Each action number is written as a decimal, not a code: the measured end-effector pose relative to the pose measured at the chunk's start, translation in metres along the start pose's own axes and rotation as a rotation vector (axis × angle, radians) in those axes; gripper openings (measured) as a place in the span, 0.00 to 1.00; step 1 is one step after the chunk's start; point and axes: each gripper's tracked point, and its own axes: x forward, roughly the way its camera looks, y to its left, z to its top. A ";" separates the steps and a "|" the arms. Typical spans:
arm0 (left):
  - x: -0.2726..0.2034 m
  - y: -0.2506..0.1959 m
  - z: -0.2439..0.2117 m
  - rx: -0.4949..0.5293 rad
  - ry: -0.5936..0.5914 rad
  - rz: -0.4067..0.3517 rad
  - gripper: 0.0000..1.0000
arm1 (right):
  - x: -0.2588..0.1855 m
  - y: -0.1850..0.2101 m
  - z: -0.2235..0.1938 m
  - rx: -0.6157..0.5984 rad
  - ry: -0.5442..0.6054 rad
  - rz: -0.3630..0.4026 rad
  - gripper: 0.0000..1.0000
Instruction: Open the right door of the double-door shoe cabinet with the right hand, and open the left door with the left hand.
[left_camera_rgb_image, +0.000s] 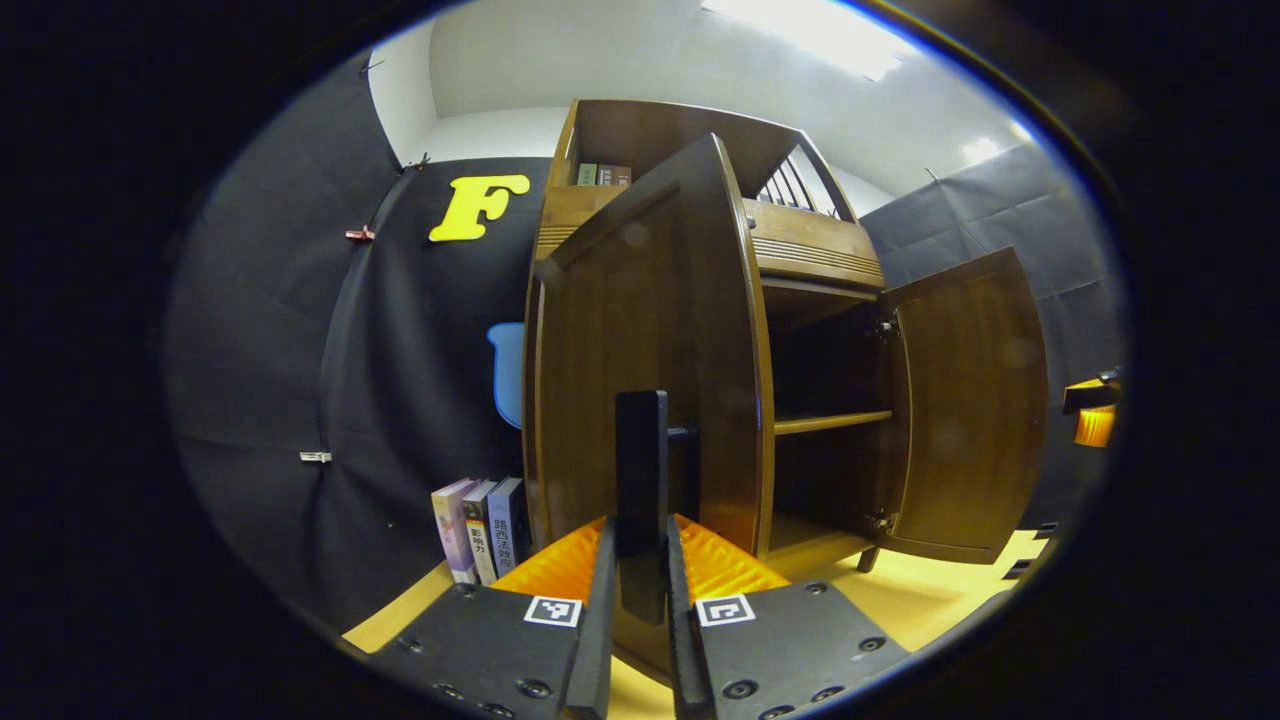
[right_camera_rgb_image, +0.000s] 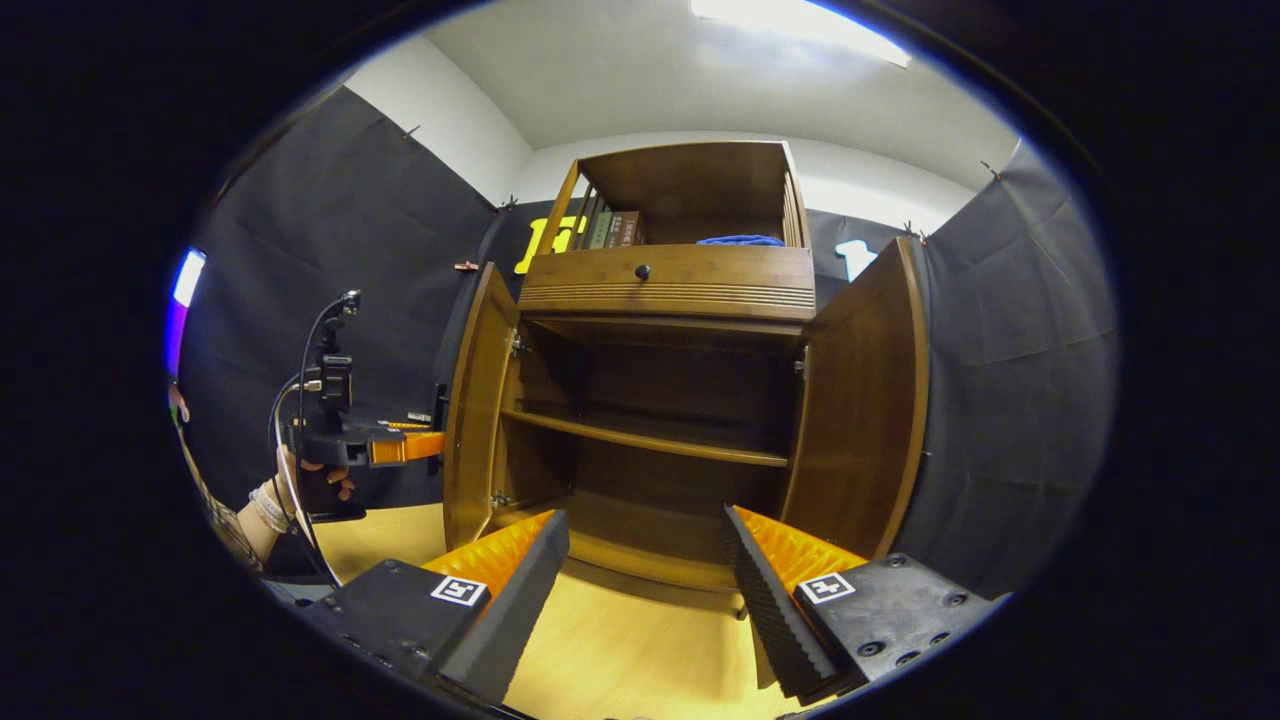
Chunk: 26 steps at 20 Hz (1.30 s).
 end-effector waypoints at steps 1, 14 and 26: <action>-0.002 0.000 -0.002 -0.005 0.003 -0.004 0.27 | 0.002 0.003 0.000 0.003 0.002 0.005 0.96; -0.044 0.085 -0.008 0.025 0.041 0.199 0.14 | 0.022 0.047 -0.017 0.013 0.050 0.088 0.96; -0.111 0.057 0.049 0.015 -0.027 0.191 0.23 | 0.061 0.052 -0.020 0.029 0.059 0.029 0.97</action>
